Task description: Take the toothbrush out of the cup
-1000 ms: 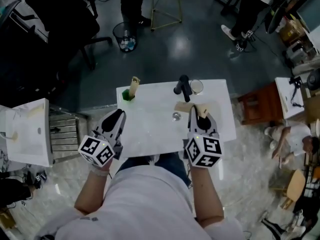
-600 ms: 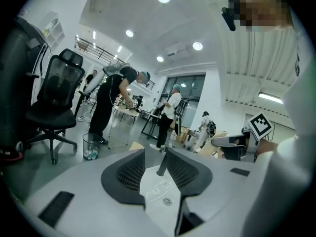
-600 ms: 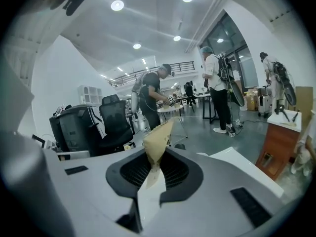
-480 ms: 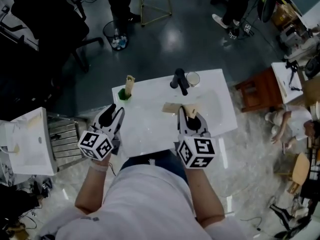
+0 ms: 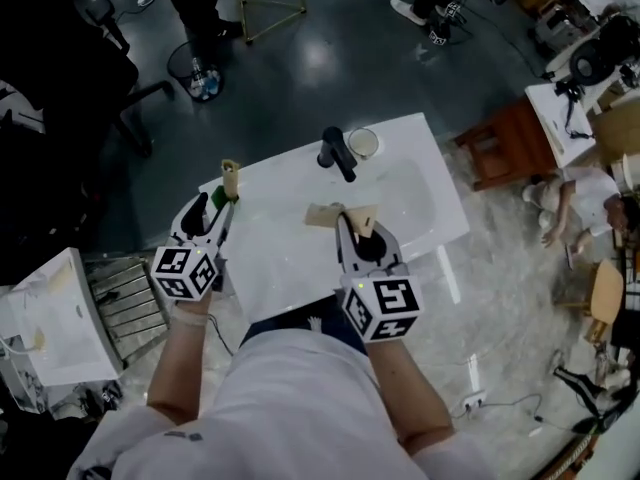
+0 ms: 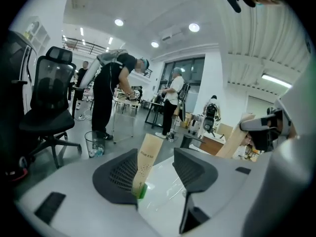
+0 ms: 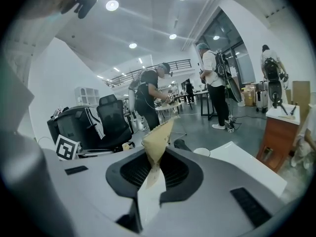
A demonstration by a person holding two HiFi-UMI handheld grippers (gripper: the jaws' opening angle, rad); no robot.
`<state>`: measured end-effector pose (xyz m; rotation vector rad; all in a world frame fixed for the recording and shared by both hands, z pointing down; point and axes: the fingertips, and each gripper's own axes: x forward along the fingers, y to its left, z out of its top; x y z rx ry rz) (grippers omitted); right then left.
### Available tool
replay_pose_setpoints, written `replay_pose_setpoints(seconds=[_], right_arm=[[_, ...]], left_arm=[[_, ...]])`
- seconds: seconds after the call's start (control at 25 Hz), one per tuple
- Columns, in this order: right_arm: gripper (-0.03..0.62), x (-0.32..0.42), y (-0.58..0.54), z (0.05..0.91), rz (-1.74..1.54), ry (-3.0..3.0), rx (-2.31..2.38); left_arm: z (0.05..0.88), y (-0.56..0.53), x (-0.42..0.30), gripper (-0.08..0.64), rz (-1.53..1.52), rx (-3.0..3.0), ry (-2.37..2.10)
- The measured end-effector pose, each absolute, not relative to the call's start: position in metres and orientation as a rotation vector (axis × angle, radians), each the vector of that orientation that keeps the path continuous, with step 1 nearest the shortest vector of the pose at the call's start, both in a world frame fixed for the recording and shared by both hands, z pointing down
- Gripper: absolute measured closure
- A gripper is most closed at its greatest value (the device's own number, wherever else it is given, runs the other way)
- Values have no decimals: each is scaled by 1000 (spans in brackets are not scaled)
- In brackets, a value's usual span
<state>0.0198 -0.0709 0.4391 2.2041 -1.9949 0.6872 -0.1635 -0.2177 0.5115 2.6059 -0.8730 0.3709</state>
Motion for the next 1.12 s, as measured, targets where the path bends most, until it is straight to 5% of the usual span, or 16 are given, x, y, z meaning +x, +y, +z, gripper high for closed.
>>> replay_pose_setpoints(seconds=[0.64,0.8,1.12], right_arm=[[534,17,-57,472,788,-1955,2167],[534,19,-56,474,794,-1961,2158],[534,22,-62,468,762,-1997,2140]], left_arm=[[568,-265,-125,329,600,2609,-931],[567,-268,-126,405,604,2612,-956],[550,-270,-138,430,566,2600,-1013]])
